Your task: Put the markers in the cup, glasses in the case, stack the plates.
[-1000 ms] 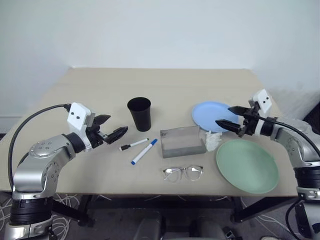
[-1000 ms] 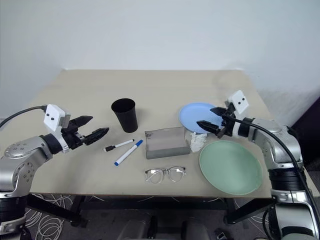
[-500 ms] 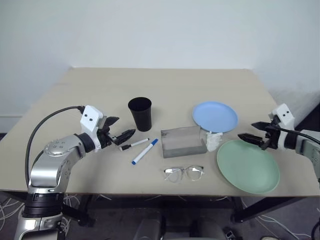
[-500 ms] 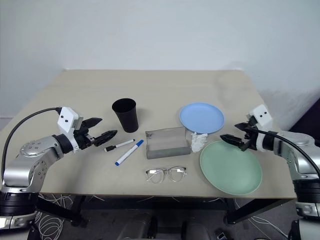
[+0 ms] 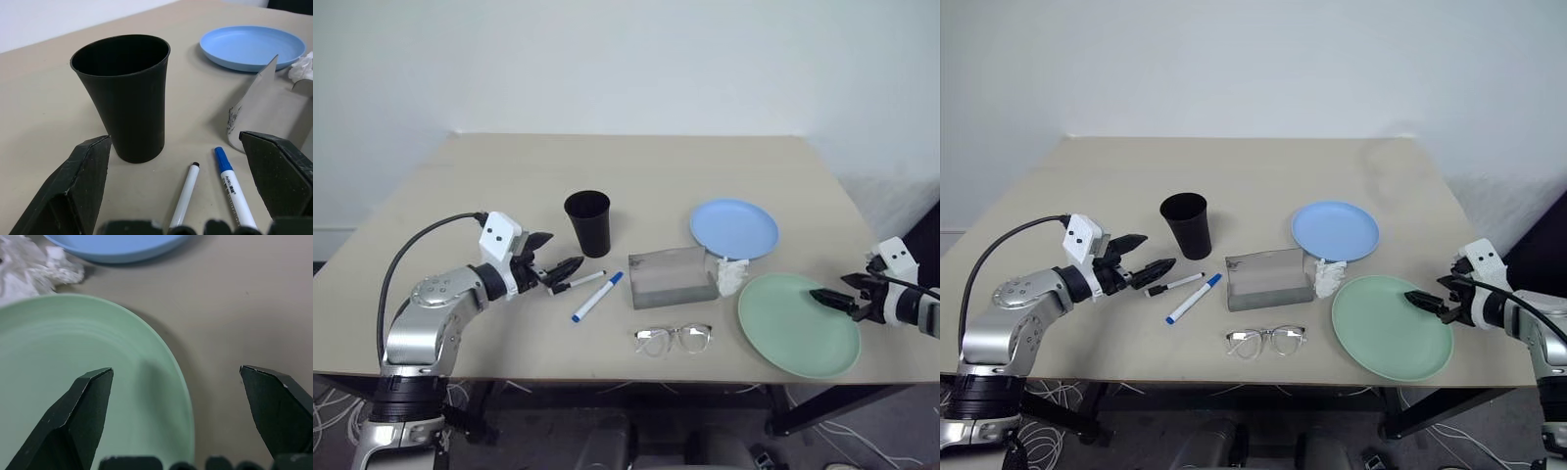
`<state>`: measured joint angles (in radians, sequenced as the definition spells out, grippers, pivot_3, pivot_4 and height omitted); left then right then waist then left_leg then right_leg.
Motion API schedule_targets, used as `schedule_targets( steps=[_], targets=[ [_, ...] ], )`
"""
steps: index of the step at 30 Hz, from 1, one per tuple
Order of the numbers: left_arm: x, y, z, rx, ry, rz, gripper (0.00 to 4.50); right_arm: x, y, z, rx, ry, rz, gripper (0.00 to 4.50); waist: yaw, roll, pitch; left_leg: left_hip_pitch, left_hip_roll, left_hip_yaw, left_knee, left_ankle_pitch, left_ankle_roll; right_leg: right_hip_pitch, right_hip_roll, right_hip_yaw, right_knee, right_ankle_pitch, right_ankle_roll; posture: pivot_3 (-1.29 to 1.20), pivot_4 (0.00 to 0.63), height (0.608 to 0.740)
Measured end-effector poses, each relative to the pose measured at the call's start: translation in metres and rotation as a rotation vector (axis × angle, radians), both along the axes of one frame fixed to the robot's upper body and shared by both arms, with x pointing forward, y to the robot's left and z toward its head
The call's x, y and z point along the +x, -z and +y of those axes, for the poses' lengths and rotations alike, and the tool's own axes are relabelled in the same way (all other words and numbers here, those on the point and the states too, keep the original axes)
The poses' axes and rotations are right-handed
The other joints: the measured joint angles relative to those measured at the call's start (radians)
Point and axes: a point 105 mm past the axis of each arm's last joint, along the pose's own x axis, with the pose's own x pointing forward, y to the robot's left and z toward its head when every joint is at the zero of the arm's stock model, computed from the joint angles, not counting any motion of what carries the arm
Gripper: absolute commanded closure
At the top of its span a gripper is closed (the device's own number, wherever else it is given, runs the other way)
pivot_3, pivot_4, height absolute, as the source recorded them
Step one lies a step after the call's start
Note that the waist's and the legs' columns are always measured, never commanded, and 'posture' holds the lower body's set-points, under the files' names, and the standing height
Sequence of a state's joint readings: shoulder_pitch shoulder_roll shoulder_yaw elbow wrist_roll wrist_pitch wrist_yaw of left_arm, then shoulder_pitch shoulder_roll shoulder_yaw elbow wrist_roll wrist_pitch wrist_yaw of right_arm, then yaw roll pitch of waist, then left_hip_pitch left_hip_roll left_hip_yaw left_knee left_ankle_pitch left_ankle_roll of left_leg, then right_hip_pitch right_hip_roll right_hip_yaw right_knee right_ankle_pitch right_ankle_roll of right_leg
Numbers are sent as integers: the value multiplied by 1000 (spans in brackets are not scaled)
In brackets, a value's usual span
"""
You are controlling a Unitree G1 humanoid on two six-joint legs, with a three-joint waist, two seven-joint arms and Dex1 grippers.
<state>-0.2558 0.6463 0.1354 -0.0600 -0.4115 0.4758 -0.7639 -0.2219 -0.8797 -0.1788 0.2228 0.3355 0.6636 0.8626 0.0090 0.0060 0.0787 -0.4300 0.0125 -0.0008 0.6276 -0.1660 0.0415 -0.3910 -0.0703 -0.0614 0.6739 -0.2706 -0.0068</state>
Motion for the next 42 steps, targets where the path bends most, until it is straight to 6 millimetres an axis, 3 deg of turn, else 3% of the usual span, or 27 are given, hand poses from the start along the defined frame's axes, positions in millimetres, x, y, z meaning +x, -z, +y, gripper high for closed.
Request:
schedule_targets(
  steps=[9, 22, 23, 31, 42],
  targets=[
    [0, 2, 0, -4, -7, 1, 54, -1, 7, -5, -5, 19, 22, 0, 0, 0, 0, 0, 0, 1, 0, 0, 1, -1, 0, 4, 0, 0, 0, 0, 0, 725],
    [0, 3, 1, -3, -23, 1, 0, -1, 12, -1, 10, 6, 36, 4278, 0, 0, 0, 0, 0, 5, 0, -1, 2, -1, 0, 5, 0, 0, 1, 0, 0, 725],
    [0, 3, 1, -3, -23, 1, 0, -1, 12, -1, 12, 6, 37, 4461, 0, 0, 0, 0, 0, 5, 0, -1, 2, -1, 0, 5, 0, 0, 1, 0, 0, 725],
    [0, 3, 0, -3, -22, -2, 0, 5, 7, 2, 44, 3, 25, 4461, -3, -2, -1, 1, 1, 15, 1, -2, 7, -3, 0, 13, 0, 4, 5, 0, 0, 725],
    [0, 3, 1, -4, -28, 2, 0, 22, -18, 4, 301, 95, 4, 4461, -5, -2, -1, 0, 1, 18, 1, -3, 8, -6, -1, 20, -1, 5, 6, 0, 0, 725]
  ],
)
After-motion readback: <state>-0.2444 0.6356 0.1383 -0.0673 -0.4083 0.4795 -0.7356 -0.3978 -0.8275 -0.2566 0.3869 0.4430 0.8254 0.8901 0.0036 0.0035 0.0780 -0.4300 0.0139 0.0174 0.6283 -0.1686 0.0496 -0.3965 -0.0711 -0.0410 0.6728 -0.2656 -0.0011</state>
